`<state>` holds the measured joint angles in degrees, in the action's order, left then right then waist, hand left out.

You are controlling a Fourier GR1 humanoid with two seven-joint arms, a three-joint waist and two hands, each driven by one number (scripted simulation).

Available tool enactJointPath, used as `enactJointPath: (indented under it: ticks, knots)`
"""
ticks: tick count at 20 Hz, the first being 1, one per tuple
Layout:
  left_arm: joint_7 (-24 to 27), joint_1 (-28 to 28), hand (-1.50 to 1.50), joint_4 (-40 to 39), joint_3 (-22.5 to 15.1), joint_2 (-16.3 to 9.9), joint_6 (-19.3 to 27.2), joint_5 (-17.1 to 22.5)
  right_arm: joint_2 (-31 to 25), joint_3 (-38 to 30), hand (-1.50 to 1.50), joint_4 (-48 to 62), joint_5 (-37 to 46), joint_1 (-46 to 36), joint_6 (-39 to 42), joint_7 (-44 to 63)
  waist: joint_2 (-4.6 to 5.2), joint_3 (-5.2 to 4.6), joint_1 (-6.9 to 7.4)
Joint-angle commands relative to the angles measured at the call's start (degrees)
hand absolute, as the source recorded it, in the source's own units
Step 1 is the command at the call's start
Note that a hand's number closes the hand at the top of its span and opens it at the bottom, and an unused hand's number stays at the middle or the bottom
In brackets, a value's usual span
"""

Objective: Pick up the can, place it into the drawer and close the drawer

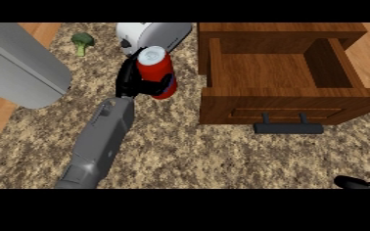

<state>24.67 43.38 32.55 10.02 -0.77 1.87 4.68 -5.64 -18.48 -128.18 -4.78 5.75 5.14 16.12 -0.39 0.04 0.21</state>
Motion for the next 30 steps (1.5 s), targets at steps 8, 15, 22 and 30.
enactJointPath:
  ticks: [8,15,22,30]
  knots:
    - [-23.16,7.98,1.50,19.29,-12.35,0.76,10.66,6.46,0.12,-0.51,-1.50,0.58,-1.23,0.48,1.05,-0.58,0.17,-0.01,-0.53]
    - [-33.96,16.60,1.50,23.26,-16.72,0.76,17.96,5.29,0.07,-1.71,-1.50,-1.91,-1.55,0.65,-0.03,1.04,0.20,0.00,-0.93]
    - [-37.76,30.40,1.50,13.31,-14.84,0.76,19.81,7.65,0.35,0.27,-1.50,-3.73,-0.44,-0.38,-0.54,3.13,0.54,-0.01,-1.70]
    - [-36.94,40.61,1.50,2.09,-19.22,0.76,22.63,12.82,-0.16,0.91,-1.50,-0.10,0.95,-2.44,-0.28,1.21,0.87,0.05,-2.86]
